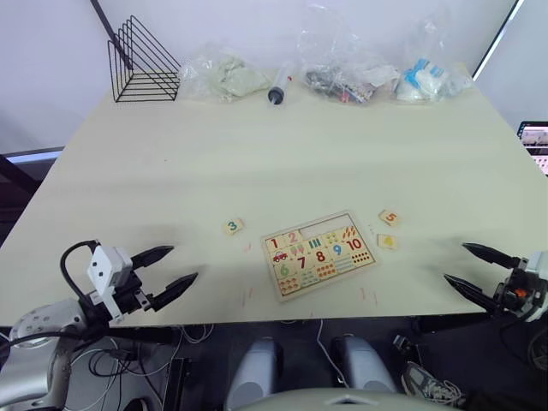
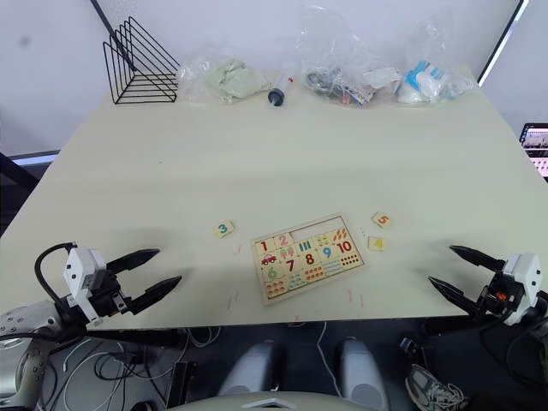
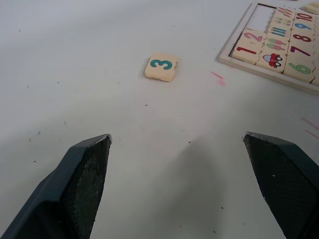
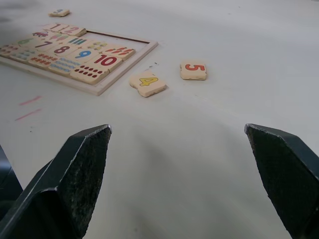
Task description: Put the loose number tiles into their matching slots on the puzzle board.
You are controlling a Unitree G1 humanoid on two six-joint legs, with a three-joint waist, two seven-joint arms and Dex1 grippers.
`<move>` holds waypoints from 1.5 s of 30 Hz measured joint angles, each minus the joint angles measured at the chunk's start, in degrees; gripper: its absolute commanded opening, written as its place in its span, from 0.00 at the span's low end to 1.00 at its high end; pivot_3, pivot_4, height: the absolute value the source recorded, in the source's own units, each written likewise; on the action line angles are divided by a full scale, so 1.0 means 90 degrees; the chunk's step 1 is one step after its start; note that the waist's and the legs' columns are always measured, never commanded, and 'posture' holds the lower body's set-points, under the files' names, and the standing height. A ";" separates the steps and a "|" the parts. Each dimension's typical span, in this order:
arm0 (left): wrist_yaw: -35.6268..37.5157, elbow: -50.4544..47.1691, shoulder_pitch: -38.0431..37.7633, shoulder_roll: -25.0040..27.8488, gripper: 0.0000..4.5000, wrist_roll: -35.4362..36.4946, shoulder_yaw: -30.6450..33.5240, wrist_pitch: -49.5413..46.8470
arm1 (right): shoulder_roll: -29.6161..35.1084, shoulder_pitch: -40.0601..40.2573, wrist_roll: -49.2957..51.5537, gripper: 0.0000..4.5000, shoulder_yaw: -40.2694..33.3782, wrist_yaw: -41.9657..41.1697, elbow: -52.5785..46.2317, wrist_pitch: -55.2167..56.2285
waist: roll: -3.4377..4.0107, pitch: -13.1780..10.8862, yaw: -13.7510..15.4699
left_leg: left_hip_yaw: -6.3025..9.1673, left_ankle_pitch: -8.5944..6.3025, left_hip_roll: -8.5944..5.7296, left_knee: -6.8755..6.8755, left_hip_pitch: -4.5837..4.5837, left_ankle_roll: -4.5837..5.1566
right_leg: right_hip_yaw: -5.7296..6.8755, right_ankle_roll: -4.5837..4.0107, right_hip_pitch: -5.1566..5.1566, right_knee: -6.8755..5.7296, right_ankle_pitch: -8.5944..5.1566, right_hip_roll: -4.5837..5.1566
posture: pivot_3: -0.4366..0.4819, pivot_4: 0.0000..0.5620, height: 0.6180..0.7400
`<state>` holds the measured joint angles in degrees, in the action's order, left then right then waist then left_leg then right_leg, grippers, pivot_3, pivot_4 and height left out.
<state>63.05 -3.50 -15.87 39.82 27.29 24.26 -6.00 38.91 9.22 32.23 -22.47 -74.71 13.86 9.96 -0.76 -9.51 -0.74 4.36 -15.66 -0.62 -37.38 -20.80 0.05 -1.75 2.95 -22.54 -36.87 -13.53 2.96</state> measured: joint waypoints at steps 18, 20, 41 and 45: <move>0.0442 0.0882 0.0175 -0.0013 1.00 -0.0142 -0.0038 0.0899 | -0.0083 -0.0068 -0.0014 1.00 0.0001 -0.0085 -0.0021 0.0100 | -0.0001 0.0000 0.0002 | 0.0000 0.0000 0.0002 0.0001 0.0000 0.0000 | 0.0001 0.0000 0.0000 0.0002 0.0000 -0.0001 | 0.48 0.27 1.00; 0.0500 0.0960 0.0232 -0.0013 1.00 -0.0139 -0.0057 0.0907 | -0.0119 -0.0086 -0.0022 1.00 0.0001 -0.0088 -0.0021 0.0174 | -0.0001 0.0000 0.0003 | 0.0000 0.0000 0.0002 0.0000 0.0000 0.0000 | 0.0000 0.0001 0.0000 0.0002 0.0000 0.0000 | 0.48 0.27 1.00; 0.0907 0.1220 0.0585 0.0087 1.00 -0.0085 -0.0216 0.0934 | -0.0252 -0.0140 -0.0032 1.00 0.0006 -0.0273 0.0069 0.0471 | -0.0001 0.0000 0.0010 | 0.0003 0.0000 0.0003 0.0001 0.0000 0.0000 | 0.0003 0.0001 0.0000 0.0003 0.0001 -0.0001 | 0.48 0.27 1.00; 0.0932 0.1254 0.0862 0.0157 1.00 -0.0065 -0.0273 0.0818 | -0.0317 -0.0008 0.0048 1.00 0.0006 -0.0357 -0.0107 0.0431 | -0.0001 0.0000 0.0003 | 0.0001 0.0000 0.0003 0.0001 0.0000 0.0000 | 0.0002 0.0001 0.0000 0.0002 0.0001 -0.0001 | 0.48 0.27 1.00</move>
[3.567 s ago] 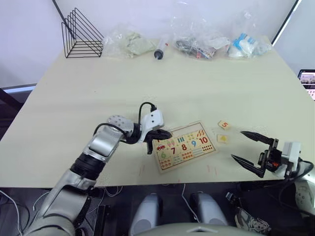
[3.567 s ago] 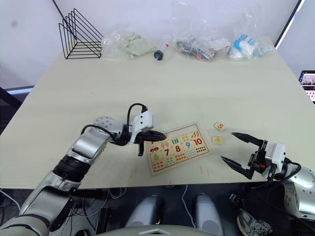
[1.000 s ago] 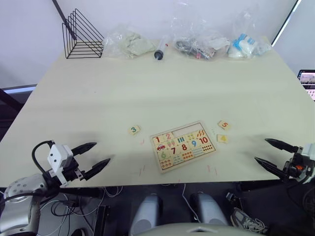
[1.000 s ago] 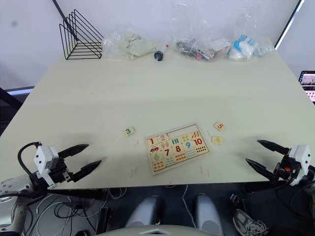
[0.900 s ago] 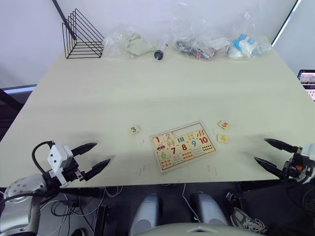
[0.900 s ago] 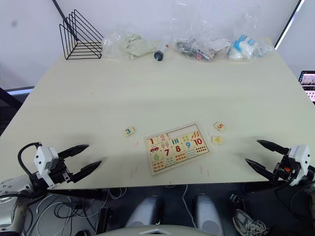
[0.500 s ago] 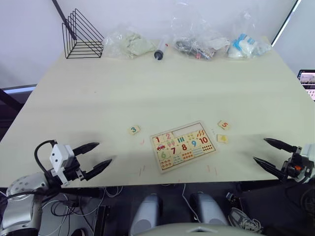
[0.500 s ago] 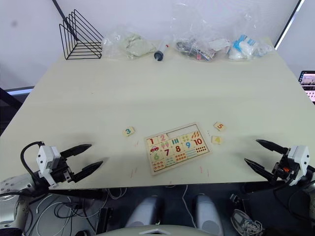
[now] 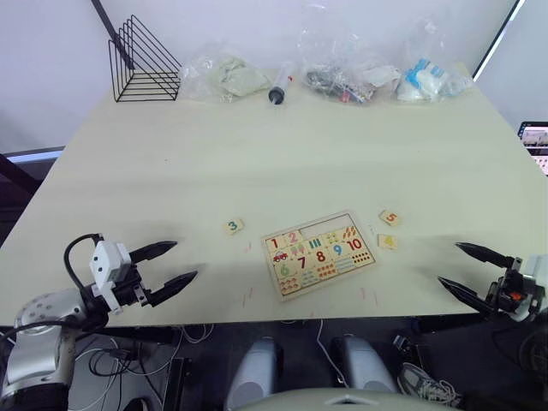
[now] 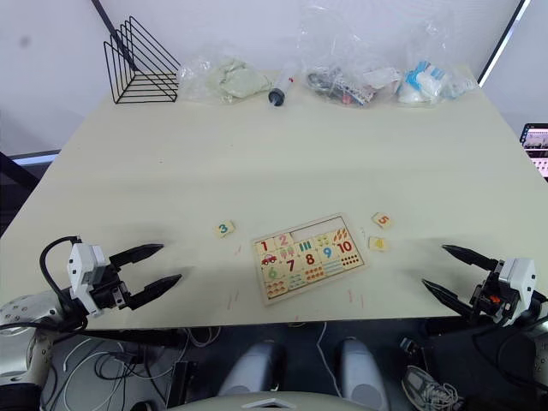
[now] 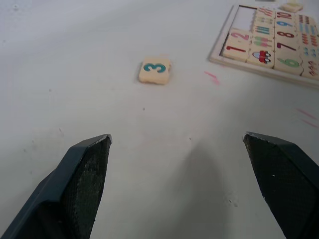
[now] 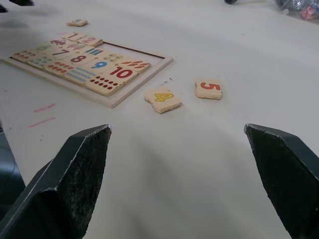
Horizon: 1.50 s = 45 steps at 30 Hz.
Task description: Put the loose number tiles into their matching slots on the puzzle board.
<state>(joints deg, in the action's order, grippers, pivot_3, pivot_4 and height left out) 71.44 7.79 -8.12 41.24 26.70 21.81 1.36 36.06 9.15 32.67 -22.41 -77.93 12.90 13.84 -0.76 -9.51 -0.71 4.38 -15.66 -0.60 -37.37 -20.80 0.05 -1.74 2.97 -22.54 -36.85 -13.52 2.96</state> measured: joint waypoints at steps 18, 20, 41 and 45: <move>0.0487 0.1408 0.2744 0.0187 1.00 -0.0806 -0.1734 -0.0264 | -0.0154 0.0317 0.0780 1.00 0.0165 -0.0023 -0.1660 -0.0994 | -0.0003 0.0001 0.0001 | 0.0008 0.0000 -0.0020 -0.0001 -0.0003 0.0000 | 0.0008 0.0002 0.0000 0.0000 0.0002 -0.0004 | 0.48 0.27 1.00; 0.0447 0.1525 0.2957 0.0120 1.00 -0.0961 -0.1928 -0.0291 | -0.0158 0.0319 0.0781 1.00 0.0167 -0.0020 -0.1707 -0.1051 | -0.0003 0.0001 -0.0011 | 0.0007 0.0000 -0.0020 0.0000 -0.0004 0.0000 | 0.0008 0.0002 -0.0001 0.0000 0.0002 -0.0005 | 0.48 0.27 1.00; -0.0170 0.1571 0.3397 0.0078 0.75 -0.1587 -0.2484 -0.0871 | -0.0393 0.0233 0.0609 1.00 0.0211 0.0057 -0.1608 -0.0850 | -0.0003 0.0001 -0.0007 | 0.0010 0.0000 -0.0020 -0.0001 -0.0005 0.0000 | 0.0008 0.0002 -0.0001 -0.0002 0.0002 -0.0006 | 0.48 0.27 1.00; -0.0209 0.1570 0.3366 0.0094 0.28 -0.1580 -0.2472 -0.0855 | -0.0393 0.0230 0.0604 1.00 0.0211 0.0011 -0.1554 -0.0794 | -0.0004 0.0001 -0.0007 | 0.0010 0.0000 -0.0020 -0.0001 -0.0005 0.0000 | 0.0008 0.0003 -0.0001 -0.0001 0.0002 -0.0005 | 0.48 0.27 1.00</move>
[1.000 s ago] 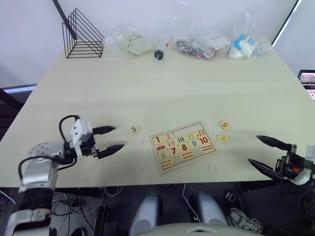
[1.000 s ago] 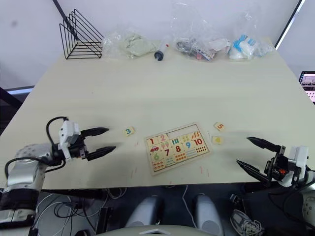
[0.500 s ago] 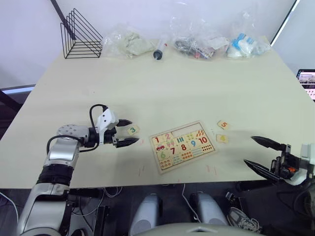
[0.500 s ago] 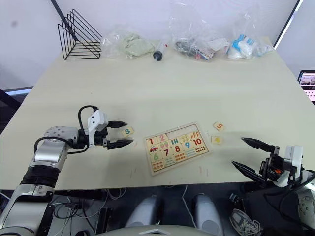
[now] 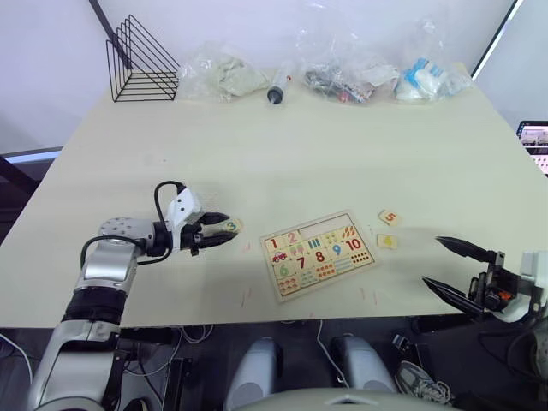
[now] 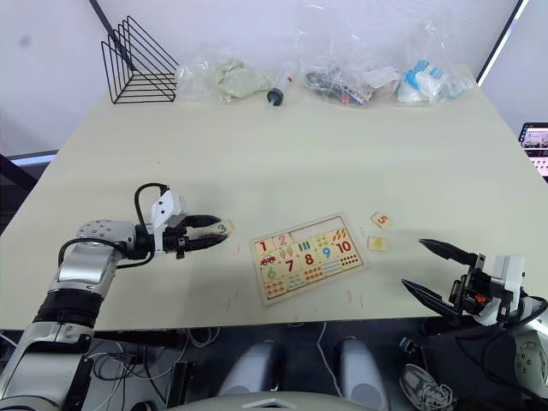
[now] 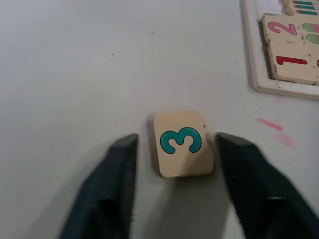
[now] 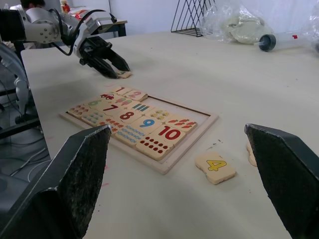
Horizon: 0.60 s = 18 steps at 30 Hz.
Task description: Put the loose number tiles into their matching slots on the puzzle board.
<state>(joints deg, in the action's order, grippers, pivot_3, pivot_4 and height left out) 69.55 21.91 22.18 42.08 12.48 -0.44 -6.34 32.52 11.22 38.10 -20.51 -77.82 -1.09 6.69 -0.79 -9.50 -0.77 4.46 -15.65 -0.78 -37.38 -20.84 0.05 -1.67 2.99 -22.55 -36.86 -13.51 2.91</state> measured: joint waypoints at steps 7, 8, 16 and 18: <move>0.0110 -0.0101 -0.0191 0.0018 0.20 0.0093 0.0048 0.0180 | 0.0002 -0.0074 -0.0039 1.00 0.0000 -0.0039 0.0131 0.0029 | 0.0001 -0.0001 -0.0002 | 0.0000 0.0000 0.0002 0.0000 0.0000 0.0000 | -0.0001 0.0000 -0.0001 0.0000 0.0000 0.0001 | 0.48 0.27 1.00; 0.0157 -0.0126 -0.0217 0.0025 0.20 0.0116 0.0047 0.0187 | 0.0002 -0.0083 -0.0047 1.00 0.0000 -0.0039 0.0132 0.0029 | 0.0001 0.0000 -0.0001 | 0.0001 0.0000 0.0002 0.0000 0.0000 0.0000 | -0.0001 0.0000 -0.0001 0.0000 0.0000 0.0001 | 0.48 0.27 1.00; 0.0308 -0.1058 -0.0107 0.0693 0.20 0.0084 0.0039 -0.0240 | 0.0006 -0.0102 -0.0056 1.00 -0.0005 -0.0028 0.0126 0.0029 | 0.0001 -0.0004 0.0013 | 0.0007 0.0000 0.0003 0.0000 -0.0006 0.0000 | 0.0003 0.0000 -0.0002 -0.0001 0.0000 0.0003 | 0.48 0.27 1.00; 0.0325 -0.1494 -0.0030 0.0810 0.20 0.0156 0.0040 -0.0626 | 0.0005 -0.0097 -0.0056 1.00 -0.0005 -0.0007 0.0124 0.0030 | 0.0002 -0.0004 0.0008 | 0.0003 0.0000 0.0003 0.0000 -0.0005 0.0000 | 0.0000 0.0000 -0.0001 -0.0001 0.0000 0.0004 | 0.48 0.27 1.00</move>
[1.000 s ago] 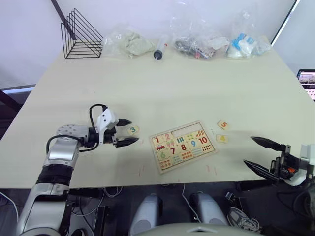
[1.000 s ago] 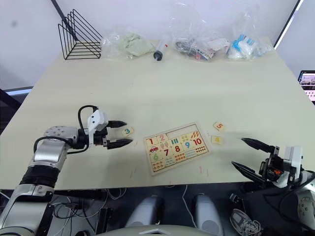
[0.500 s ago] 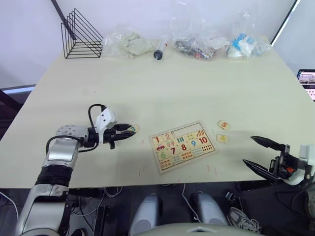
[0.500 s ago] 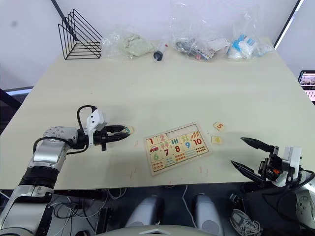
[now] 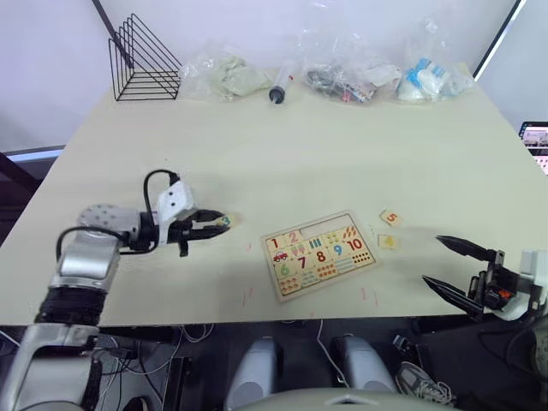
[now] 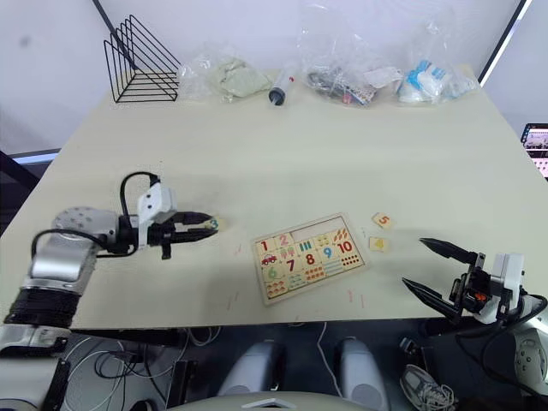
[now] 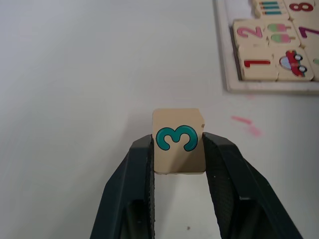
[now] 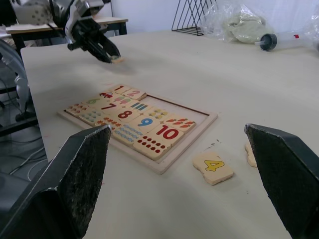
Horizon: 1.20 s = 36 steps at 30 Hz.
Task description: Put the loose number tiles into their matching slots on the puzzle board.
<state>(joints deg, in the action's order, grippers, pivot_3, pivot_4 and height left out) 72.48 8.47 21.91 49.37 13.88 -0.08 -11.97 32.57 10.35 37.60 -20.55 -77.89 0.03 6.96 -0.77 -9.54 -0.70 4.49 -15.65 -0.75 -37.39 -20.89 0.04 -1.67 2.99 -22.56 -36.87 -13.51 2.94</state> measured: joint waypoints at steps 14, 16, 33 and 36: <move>-0.0306 -0.2247 0.1397 -0.0044 0.20 0.0686 -0.0847 -0.3282 | -0.0239 -0.0093 -0.0130 1.00 0.0224 0.0270 -0.0145 0.0111 | -0.0002 -0.0002 -0.0019 | 0.0002 0.0000 -0.0004 -0.0002 -0.0001 0.0000 | 0.0000 0.0000 0.0001 -0.0002 -0.0001 -0.0012 | 0.48 0.27 1.00; -0.0392 -0.2410 0.1624 -0.0063 0.20 0.0679 -0.1087 -0.3631 | -0.0249 -0.0155 -0.0138 1.00 0.0247 0.0319 -0.0150 0.0123 | -0.0002 -0.0002 -0.0019 | 0.0003 0.0000 -0.0005 -0.0001 -0.0001 0.0000 | 0.0000 0.0001 0.0001 -0.0002 -0.0001 -0.0013 | 0.48 0.27 1.00; -0.1156 -0.2617 0.2419 -0.0760 0.20 -0.0250 -0.2893 -0.4461 | -0.0399 -0.0452 -0.0296 1.00 0.0454 0.0501 -0.0003 0.0396 | -0.0005 -0.0003 -0.0006 | 0.0009 0.0001 -0.0009 -0.0005 -0.0006 0.0000 | -0.0002 0.0000 0.0002 -0.0001 -0.0001 -0.0015 | 0.48 0.27 1.00; -0.1164 -0.2587 0.2680 -0.0977 0.20 -0.0384 -0.3283 -0.4676 | -0.0407 -0.0491 -0.0320 1.00 0.0465 0.0516 0.0008 0.0421 | -0.0005 -0.0003 -0.0003 | 0.0009 0.0001 -0.0011 -0.0006 -0.0007 0.0000 | -0.0003 0.0001 0.0003 -0.0001 -0.0001 -0.0015 | 0.48 0.27 1.00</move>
<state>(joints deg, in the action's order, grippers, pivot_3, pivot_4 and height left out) 62.00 -14.81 46.03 40.58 10.43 -29.62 -54.05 28.91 5.93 34.72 -16.37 -73.25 0.10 10.75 -0.82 -9.57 -0.73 4.58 -15.64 -0.85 -37.45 -20.95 0.04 -1.70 3.00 -22.54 -36.88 -13.52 2.80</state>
